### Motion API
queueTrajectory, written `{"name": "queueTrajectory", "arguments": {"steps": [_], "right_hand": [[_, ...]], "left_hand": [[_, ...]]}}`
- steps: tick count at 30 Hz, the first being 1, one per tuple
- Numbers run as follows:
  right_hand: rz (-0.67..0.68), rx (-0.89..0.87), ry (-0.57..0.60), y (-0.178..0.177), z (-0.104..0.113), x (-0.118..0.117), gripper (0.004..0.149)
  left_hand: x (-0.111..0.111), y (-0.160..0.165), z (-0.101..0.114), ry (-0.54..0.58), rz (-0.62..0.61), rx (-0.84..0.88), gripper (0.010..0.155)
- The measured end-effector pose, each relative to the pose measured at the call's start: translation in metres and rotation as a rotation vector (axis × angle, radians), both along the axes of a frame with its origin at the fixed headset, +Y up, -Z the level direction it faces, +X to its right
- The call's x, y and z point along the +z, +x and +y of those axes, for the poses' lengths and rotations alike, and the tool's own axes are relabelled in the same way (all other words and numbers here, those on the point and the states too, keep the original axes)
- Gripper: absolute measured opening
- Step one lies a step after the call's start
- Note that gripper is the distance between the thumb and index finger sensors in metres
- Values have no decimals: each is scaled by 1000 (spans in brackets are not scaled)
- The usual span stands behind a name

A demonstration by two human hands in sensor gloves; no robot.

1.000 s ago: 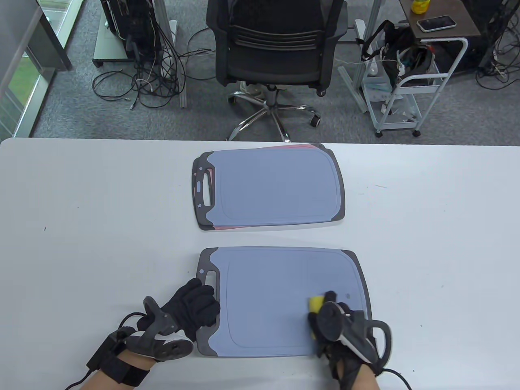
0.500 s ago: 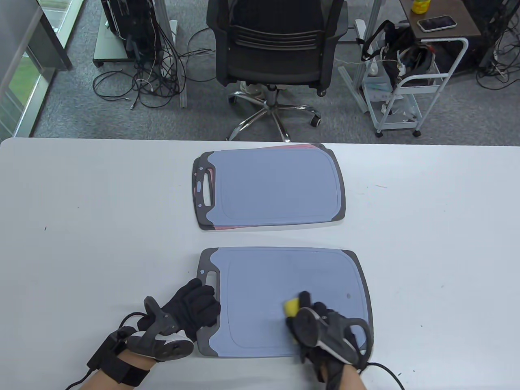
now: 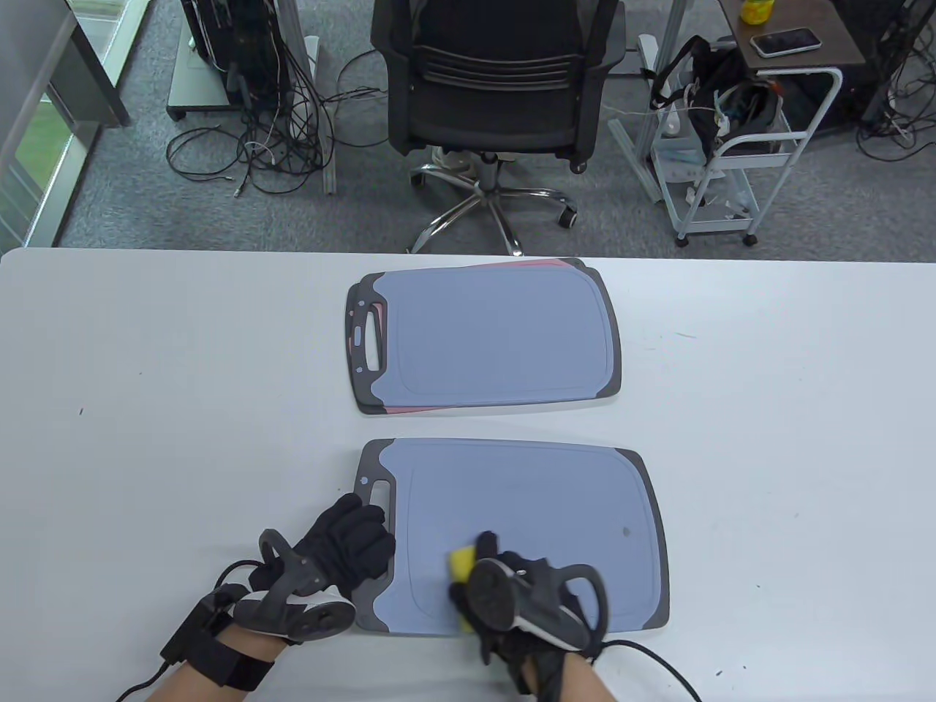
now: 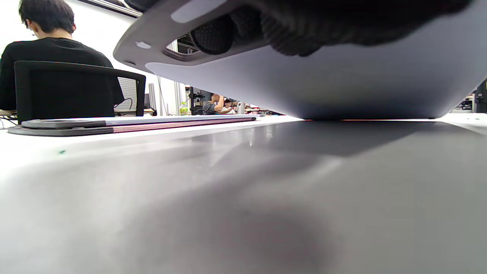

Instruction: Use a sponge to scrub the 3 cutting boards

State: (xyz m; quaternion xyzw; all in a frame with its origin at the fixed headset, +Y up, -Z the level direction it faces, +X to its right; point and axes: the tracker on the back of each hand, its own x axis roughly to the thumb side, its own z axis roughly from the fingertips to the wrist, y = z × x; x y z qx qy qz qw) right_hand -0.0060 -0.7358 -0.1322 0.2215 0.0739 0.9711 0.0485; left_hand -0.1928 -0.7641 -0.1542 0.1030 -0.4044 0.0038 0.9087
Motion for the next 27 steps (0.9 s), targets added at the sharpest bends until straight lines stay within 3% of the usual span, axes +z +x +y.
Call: {"name": "queueTrajectory", "arguments": {"steps": [2, 5, 9, 11, 14, 16, 18, 20, 23, 26, 27], "right_hand": [[80, 26, 49, -35, 7, 10, 80], [90, 83, 129, -34, 3, 12, 78], [-117, 105, 63, 44, -13, -2, 76], [-350, 107, 6, 123, -25, -12, 76], [-632, 122, -58, 205, -38, -12, 75], [-686, 108, -87, 227, -41, -9, 75], [-668, 90, -58, 215, -39, -11, 75], [-518, 103, -50, 182, -33, -15, 76], [-252, 51, 2, 95, -21, -13, 77], [22, -12, 45, -5, -5, 6, 78], [65, -6, 55, -21, -2, 10, 78]], "left_hand": [[0, -2, 0, -2, 7, 10, 41], [0, -3, 0, 4, 15, 1, 41], [-1, -2, 0, -3, 12, -20, 42], [0, -2, 0, -2, 12, -23, 42], [1, -1, 0, 7, 10, -26, 42], [0, -2, 0, 1, 10, -24, 42], [-2, -3, -1, -11, 12, -19, 42], [-3, -4, -1, -24, 12, -10, 42], [-3, -3, -1, -23, 12, -12, 42], [-3, -3, -1, -26, 14, -15, 42], [-3, -3, -1, -26, 14, -15, 42]]}}
